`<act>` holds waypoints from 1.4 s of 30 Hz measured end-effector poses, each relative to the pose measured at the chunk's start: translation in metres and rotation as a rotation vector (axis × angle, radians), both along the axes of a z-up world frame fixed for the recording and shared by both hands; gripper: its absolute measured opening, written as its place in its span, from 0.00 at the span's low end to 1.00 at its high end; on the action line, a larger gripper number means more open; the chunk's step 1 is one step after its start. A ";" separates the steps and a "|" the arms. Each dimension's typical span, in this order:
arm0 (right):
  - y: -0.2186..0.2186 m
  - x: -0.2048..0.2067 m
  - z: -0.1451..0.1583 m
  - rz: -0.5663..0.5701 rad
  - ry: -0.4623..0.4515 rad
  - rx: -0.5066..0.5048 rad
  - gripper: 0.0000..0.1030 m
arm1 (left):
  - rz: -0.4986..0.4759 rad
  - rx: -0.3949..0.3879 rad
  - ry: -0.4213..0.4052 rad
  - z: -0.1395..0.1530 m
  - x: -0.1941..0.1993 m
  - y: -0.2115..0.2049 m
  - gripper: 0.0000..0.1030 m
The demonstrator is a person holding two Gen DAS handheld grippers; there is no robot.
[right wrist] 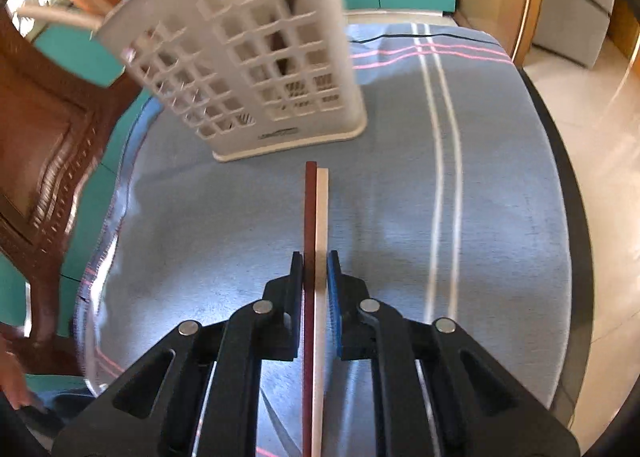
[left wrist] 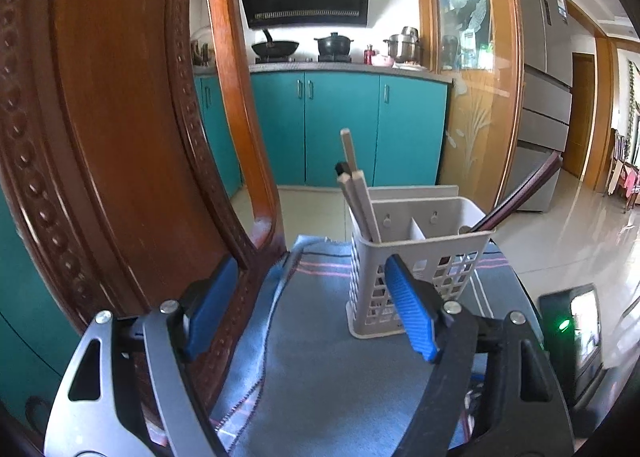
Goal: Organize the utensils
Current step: 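Move the right tool over the last red and light chopsticks, then close the right tool on the light wooden chopstick and lift it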
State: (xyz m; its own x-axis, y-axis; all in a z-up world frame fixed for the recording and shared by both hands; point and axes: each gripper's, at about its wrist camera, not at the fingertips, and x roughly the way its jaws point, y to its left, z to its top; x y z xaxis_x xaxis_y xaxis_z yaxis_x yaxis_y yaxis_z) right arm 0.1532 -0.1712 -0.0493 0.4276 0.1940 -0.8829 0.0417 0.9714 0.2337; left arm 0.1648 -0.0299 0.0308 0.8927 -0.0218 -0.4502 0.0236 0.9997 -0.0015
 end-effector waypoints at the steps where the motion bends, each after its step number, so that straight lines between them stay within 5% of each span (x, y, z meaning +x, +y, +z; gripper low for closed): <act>1: -0.002 0.003 0.001 -0.008 0.000 -0.002 0.12 | -0.001 -0.004 0.013 -0.002 0.001 0.000 0.74; 11: -0.048 -0.001 0.005 -0.092 0.017 -0.028 0.13 | -0.026 -0.029 0.153 -0.027 0.019 -0.010 0.75; 21: -0.040 -0.005 -0.015 -0.067 0.016 -0.156 0.13 | -0.032 -0.003 0.207 -0.041 0.021 -0.014 0.75; 28: -0.027 -0.010 -0.006 0.037 -0.025 -0.049 0.13 | -0.016 -0.017 0.218 -0.040 0.021 -0.007 0.75; 32: -0.017 -0.009 -0.014 0.036 -0.015 -0.167 0.13 | -0.016 -0.012 0.230 -0.042 0.023 -0.007 0.75; 37: -0.013 -0.006 -0.028 0.031 0.002 -0.161 0.18 | -0.020 -0.003 0.240 -0.042 0.026 -0.011 0.75; 39: -0.011 -0.007 -0.032 0.033 0.001 -0.136 0.07 | -0.023 0.002 0.243 -0.043 0.027 -0.012 0.75; 42: -0.009 -0.013 -0.028 0.026 0.012 -0.014 0.06 | -0.023 0.008 0.246 -0.045 0.028 -0.012 0.75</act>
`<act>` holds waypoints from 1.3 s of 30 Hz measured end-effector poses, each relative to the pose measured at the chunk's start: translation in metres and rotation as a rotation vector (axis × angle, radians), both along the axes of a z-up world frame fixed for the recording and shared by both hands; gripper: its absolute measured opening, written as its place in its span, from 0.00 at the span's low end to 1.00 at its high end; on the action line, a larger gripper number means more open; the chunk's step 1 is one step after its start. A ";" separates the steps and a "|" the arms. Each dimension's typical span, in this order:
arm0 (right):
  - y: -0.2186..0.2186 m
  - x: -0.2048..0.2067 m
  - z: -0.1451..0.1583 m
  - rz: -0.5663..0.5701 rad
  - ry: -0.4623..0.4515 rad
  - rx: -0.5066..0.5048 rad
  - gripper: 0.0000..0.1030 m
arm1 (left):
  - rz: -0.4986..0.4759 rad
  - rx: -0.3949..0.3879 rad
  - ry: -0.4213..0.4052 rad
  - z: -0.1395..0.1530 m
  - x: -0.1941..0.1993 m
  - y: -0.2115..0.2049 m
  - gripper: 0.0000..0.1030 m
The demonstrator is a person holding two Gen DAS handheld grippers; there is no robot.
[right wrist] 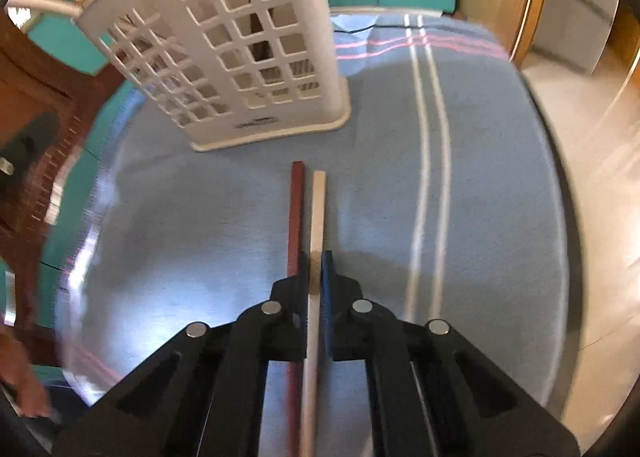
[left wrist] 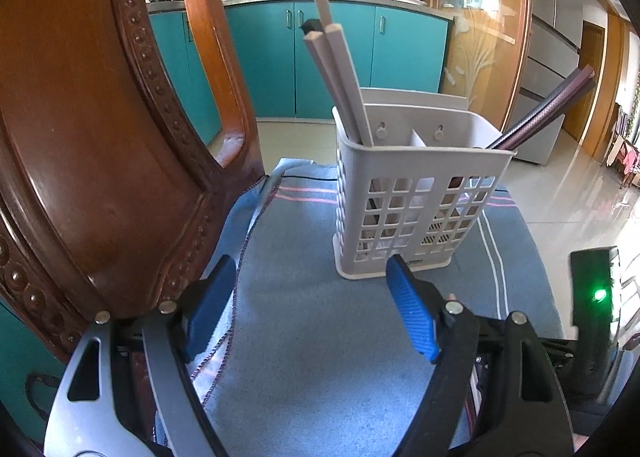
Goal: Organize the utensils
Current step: 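Close the right tool on the light wooden chopstick and lift it, then close the left tool on the red chopstick while the right tool holds the light one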
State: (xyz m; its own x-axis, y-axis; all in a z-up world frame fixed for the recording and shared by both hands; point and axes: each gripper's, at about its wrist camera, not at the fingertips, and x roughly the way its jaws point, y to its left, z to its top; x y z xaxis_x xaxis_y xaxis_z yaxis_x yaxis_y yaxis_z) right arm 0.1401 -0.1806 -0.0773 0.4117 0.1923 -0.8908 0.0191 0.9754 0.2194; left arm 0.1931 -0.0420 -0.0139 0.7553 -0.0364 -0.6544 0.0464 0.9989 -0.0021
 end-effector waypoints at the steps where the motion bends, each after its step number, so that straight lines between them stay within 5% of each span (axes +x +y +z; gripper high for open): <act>1: 0.000 -0.001 0.001 0.007 -0.008 0.027 0.06 | 0.001 0.000 0.001 0.000 0.001 0.001 0.75; 8: 0.004 0.002 0.001 -0.033 -0.025 -0.169 0.07 | -0.004 0.001 0.037 -0.007 0.006 -0.001 0.77; 12: 0.002 0.008 0.001 -0.035 -0.039 -0.179 0.23 | -0.045 0.002 0.093 -0.017 0.012 -0.011 0.78; 15: -0.005 0.012 0.000 -0.032 -0.067 -0.201 0.20 | -0.072 0.012 0.132 -0.028 0.016 -0.022 0.78; 18: -0.022 0.013 0.002 -0.071 -0.051 -0.155 0.07 | -0.095 0.014 0.182 -0.041 0.020 -0.035 0.78; 34: -0.093 0.026 0.005 -0.151 0.016 -0.022 0.07 | -0.187 0.032 0.336 -0.102 0.037 -0.099 0.77; 39: -0.090 0.027 0.006 -0.151 0.020 -0.023 0.08 | -0.238 0.038 0.319 -0.100 0.033 -0.100 0.48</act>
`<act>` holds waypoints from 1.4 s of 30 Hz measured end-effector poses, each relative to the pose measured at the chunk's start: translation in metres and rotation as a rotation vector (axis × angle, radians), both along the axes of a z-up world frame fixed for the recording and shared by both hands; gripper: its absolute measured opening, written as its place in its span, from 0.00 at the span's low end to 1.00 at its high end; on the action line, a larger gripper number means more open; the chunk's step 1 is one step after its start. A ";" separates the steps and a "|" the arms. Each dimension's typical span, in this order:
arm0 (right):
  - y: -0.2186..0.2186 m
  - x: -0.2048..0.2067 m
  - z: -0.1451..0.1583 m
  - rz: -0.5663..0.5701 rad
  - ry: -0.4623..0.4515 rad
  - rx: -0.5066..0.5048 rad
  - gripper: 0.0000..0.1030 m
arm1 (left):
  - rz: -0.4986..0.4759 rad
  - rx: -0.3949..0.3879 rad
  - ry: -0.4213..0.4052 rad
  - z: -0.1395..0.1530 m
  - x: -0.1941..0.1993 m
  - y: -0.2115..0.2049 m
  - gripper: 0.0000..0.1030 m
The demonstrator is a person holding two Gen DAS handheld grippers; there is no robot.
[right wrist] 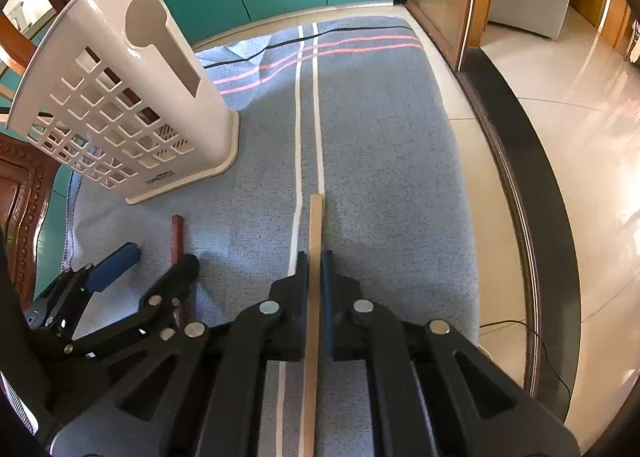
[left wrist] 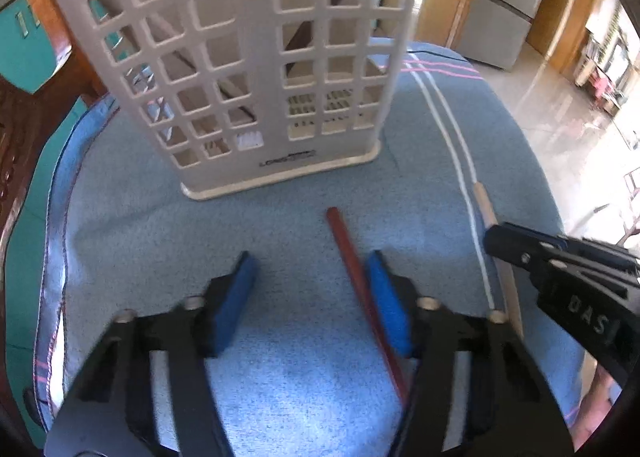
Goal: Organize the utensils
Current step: 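Close the left tool on the red chopstick while the right tool holds the light one, then lift both held chopsticks and lower them into the white holder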
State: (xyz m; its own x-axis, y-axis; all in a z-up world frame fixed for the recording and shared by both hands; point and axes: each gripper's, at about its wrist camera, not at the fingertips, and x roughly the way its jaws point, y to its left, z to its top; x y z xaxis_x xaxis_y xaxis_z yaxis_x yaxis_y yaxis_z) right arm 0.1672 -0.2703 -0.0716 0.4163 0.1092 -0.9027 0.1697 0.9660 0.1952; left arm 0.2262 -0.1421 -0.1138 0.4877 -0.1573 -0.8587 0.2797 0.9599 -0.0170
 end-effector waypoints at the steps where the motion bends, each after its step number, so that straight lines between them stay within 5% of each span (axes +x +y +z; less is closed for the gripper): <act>1: 0.003 -0.003 0.002 0.001 -0.001 -0.004 0.08 | -0.014 0.000 0.000 0.000 -0.002 0.000 0.39; 5: 0.011 -0.008 0.004 0.008 -0.005 -0.015 0.14 | -0.067 0.005 0.000 0.004 -0.003 0.000 0.17; 15: 0.034 -0.012 0.004 0.063 -0.011 -0.139 0.19 | -0.080 0.025 0.005 0.003 0.003 0.010 0.12; 17: 0.040 -0.014 0.003 0.071 -0.016 -0.180 0.12 | -0.078 0.035 0.003 0.002 0.004 0.006 0.13; 23: 0.035 -0.020 0.013 0.065 -0.062 -0.103 0.06 | -0.045 -0.020 -0.009 0.014 0.005 0.015 0.07; 26: 0.033 -0.030 0.038 0.067 -0.135 -0.071 0.06 | -0.019 -0.085 -0.051 0.041 0.004 0.032 0.07; 42: 0.029 -0.107 0.240 0.100 -0.631 0.073 0.06 | 0.037 -0.409 -0.535 0.256 -0.067 0.123 0.07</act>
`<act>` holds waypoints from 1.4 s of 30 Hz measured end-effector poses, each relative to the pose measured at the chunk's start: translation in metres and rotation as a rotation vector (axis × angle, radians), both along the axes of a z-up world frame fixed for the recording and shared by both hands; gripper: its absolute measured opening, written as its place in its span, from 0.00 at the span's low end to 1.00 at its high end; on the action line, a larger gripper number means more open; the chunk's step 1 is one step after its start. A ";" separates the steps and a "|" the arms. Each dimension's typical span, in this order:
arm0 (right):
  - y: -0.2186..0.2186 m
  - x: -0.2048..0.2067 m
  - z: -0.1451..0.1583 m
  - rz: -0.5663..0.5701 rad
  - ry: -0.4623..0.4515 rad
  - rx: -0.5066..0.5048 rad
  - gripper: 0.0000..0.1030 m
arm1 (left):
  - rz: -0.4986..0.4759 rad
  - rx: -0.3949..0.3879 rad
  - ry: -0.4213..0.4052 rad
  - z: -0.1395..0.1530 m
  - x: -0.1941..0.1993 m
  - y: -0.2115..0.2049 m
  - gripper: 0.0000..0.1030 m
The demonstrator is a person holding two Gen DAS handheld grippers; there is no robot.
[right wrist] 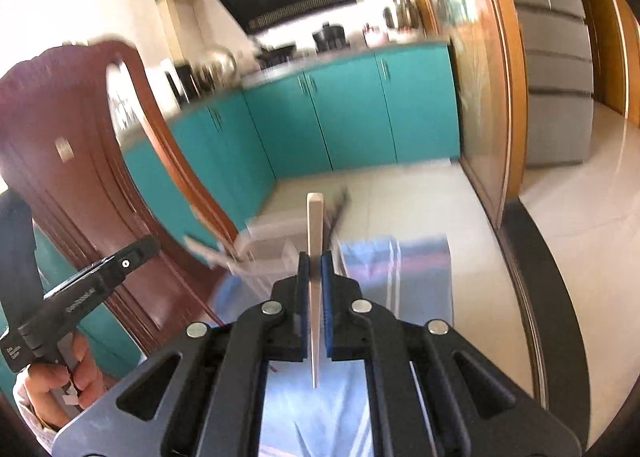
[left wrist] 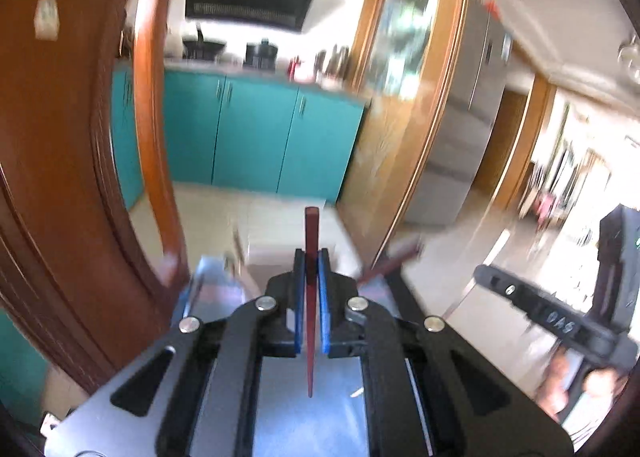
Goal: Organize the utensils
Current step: 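Lift both held chopsticks and lower them into the white holder, then open both tools to release the chopsticks into the holder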
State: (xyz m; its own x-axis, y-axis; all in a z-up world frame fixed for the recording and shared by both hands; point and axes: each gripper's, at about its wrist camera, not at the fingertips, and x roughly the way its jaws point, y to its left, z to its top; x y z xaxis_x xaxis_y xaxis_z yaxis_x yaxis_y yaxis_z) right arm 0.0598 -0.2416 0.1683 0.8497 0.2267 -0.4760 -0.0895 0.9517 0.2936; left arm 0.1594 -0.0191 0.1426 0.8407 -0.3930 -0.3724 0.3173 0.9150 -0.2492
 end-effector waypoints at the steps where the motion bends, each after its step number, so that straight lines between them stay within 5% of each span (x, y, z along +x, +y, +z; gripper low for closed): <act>1: 0.001 0.001 0.016 -0.017 -0.051 0.008 0.06 | 0.020 -0.022 -0.040 0.014 -0.001 0.004 0.07; 5: -0.001 0.004 0.048 -0.080 -0.223 0.055 0.06 | 0.139 -0.085 -0.220 0.053 0.005 0.018 0.07; 8: 0.004 0.012 0.049 -0.167 -0.320 0.038 0.06 | 0.204 -0.056 -0.270 0.050 0.017 0.014 0.07; 19: 0.027 0.085 -0.023 -0.126 -0.163 -0.057 0.06 | 0.223 -0.014 -0.044 -0.021 0.089 0.000 0.07; 25: 0.044 0.085 -0.040 -0.105 -0.140 -0.161 0.15 | 0.226 0.039 -0.023 -0.031 0.094 -0.011 0.07; 28: 0.044 0.068 -0.033 -0.110 -0.178 -0.174 0.42 | 0.219 0.061 -0.044 -0.029 0.084 -0.012 0.16; 33: 0.037 0.035 -0.016 -0.105 -0.236 -0.167 0.56 | 0.211 0.064 -0.112 -0.021 0.055 -0.011 0.46; 35: 0.033 0.016 -0.011 -0.112 -0.263 -0.174 0.62 | 0.244 0.080 -0.165 -0.022 0.034 -0.012 0.71; 42: 0.041 -0.030 -0.037 -0.154 -0.294 -0.300 0.74 | 0.306 0.233 -0.310 -0.056 -0.034 -0.029 0.87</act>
